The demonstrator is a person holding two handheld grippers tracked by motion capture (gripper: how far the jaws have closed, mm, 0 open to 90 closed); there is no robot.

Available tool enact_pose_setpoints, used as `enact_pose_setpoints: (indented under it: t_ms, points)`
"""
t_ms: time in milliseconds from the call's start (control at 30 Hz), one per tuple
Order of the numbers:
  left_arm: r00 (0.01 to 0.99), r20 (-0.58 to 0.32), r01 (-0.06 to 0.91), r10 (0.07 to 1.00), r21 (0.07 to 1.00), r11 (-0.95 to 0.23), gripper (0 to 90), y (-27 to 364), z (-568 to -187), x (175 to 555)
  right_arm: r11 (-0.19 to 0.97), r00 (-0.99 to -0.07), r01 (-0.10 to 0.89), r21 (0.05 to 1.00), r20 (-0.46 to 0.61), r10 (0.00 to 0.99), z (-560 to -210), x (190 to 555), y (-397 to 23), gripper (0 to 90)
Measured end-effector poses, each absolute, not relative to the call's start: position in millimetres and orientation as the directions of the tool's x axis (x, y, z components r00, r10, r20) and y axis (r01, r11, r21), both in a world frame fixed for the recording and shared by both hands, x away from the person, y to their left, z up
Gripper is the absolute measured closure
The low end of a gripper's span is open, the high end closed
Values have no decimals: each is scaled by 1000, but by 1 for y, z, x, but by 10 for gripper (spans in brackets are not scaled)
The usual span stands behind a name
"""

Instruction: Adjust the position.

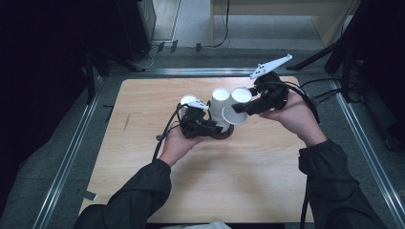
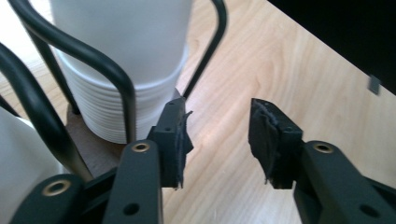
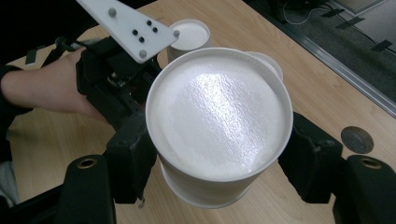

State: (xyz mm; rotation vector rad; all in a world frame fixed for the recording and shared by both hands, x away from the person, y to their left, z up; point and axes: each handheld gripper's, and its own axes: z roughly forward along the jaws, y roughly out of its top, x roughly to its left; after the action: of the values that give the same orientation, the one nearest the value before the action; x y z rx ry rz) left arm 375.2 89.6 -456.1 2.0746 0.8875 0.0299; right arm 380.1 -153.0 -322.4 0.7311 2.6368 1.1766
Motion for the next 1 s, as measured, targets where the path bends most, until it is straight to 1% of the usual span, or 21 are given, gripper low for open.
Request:
enact_pose_setpoints:
  t_ms: [200,400,733,1000]
  points:
    - [781,-284,556,556,722,-412,468,98,-454,367,576,-873,364,732,52,485,-333,369,-160,326]
    - [816,-283,524,505,730,-439,430,106,-453,357,584,-882,356,730,56,468,-348,361,-165,325]
    - [854,-258,475,451,741,-475,417,119,-460,343,586,-895,352,730,79,439,-370,352,-163,324]
    - [868,-240,445,434,764,-468,429,132,-467,334,586,-901,356,728,99,423,-390,347,-159,324]
